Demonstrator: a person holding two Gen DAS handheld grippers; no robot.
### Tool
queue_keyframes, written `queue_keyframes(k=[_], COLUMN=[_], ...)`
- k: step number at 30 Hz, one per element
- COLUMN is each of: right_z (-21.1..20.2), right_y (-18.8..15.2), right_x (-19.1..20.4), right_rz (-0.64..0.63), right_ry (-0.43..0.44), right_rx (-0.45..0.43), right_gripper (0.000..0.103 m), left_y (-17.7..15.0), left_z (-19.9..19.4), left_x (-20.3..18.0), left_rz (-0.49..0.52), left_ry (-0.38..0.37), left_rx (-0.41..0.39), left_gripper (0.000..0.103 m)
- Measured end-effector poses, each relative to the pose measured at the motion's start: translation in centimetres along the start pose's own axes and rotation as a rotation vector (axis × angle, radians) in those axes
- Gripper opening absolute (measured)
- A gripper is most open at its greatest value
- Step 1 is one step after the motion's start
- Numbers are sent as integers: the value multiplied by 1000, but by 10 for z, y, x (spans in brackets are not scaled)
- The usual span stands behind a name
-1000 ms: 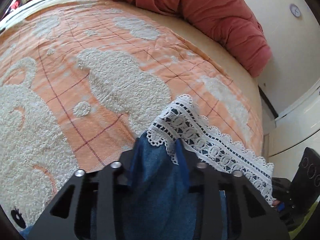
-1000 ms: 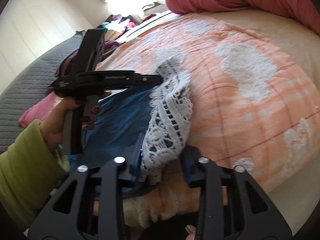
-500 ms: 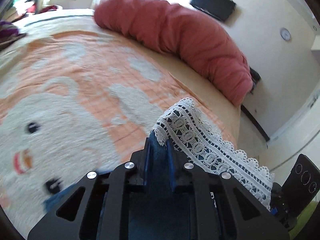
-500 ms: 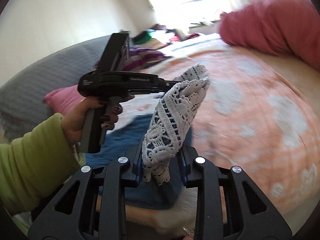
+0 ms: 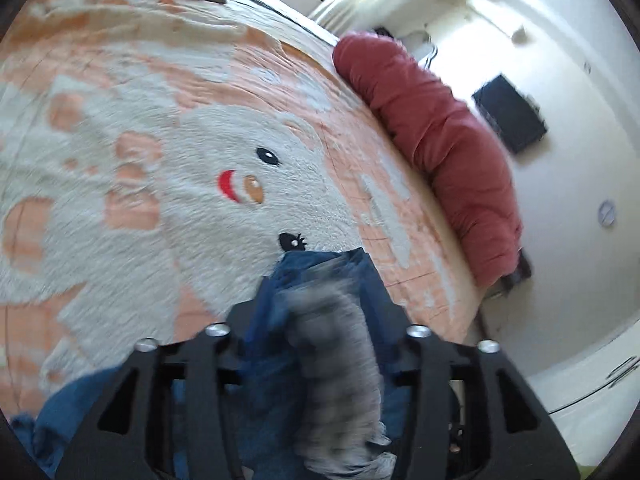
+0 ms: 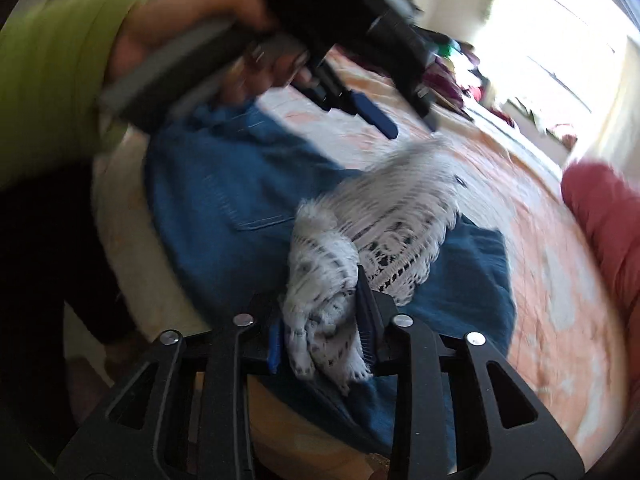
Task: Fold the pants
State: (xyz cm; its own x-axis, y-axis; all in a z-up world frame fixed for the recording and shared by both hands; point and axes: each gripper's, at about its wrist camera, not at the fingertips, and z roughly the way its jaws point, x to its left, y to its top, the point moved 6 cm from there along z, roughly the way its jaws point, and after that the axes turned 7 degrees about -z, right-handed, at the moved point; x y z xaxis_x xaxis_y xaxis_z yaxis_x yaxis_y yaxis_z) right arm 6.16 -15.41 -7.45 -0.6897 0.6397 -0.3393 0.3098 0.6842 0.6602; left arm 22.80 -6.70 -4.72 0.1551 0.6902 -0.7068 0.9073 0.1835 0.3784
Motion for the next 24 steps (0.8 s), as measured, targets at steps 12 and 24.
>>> queue_keyframes(k=[12,24], right_z=[-62,43], right_y=[-2,-46], right_x=[-40,-214], right_rz=[252,754], right_ry=[162,174], right_rx=[-193,52], right_gripper=[65,65], left_y=[-9,-6], left_z=[29,39], left_x=[26,7], left_rz=[-58,12], left_ry=[10,-13], left_rx=[69,43], left_gripper=[66,15])
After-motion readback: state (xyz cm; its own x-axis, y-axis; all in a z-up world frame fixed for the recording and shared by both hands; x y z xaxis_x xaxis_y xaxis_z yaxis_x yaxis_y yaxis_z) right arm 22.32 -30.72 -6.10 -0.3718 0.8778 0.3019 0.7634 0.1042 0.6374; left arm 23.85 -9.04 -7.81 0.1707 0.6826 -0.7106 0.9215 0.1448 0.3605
